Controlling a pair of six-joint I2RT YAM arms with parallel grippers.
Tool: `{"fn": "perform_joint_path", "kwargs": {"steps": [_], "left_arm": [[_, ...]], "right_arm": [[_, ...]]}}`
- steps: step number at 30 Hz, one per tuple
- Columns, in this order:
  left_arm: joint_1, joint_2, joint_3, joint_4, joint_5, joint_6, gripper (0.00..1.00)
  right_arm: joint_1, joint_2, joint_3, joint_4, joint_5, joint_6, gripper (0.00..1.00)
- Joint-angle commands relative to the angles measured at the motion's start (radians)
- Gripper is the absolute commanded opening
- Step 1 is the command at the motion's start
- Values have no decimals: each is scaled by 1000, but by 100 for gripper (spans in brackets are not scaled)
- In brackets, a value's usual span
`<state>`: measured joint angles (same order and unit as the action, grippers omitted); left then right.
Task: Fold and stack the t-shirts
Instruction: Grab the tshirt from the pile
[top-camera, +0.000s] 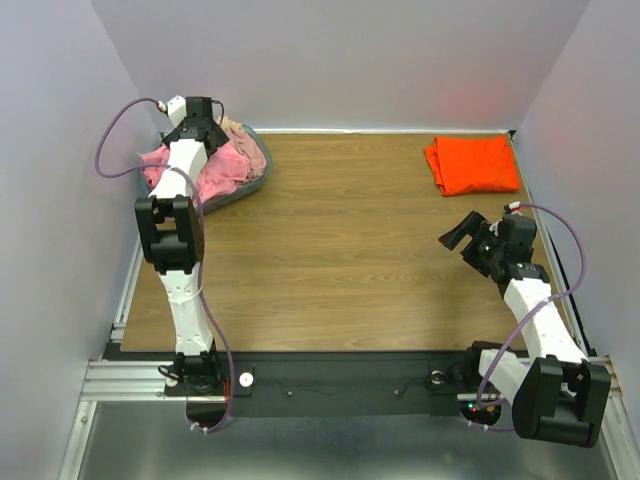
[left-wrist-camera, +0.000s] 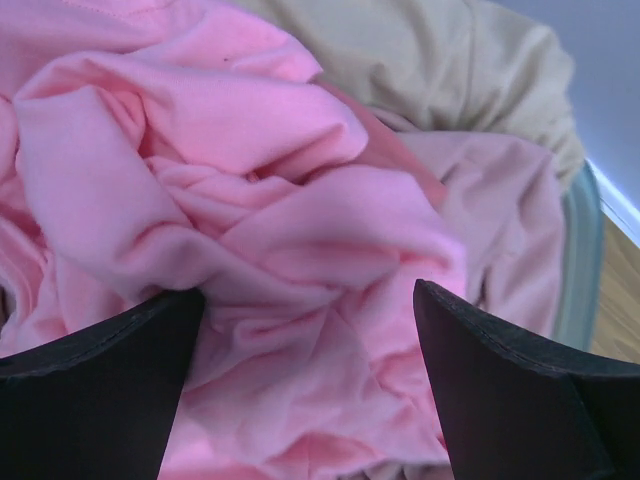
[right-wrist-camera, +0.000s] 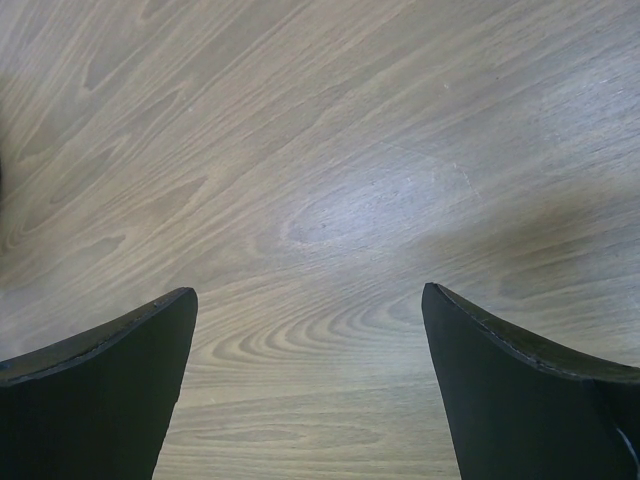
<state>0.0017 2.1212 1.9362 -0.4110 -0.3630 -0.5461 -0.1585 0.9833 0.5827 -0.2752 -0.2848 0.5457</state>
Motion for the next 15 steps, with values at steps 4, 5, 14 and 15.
{"fn": "perform_joint_path", "kwargs": {"steps": [4,5,14,15], "left_arm": [[63,157,257,-167,10,26,82],[66,173,297,-179,16,25,60],[66,-104,161,-88,73,34,21],[66,-125,162,-91,72,35,21]], "right_arm": [[-3,11,26,57,27,-29,100],[-3,8,26,57,26,-30,100],[-3,0,22,59,18,-32,100],[-3,2,22,57,7,-32,100]]}}
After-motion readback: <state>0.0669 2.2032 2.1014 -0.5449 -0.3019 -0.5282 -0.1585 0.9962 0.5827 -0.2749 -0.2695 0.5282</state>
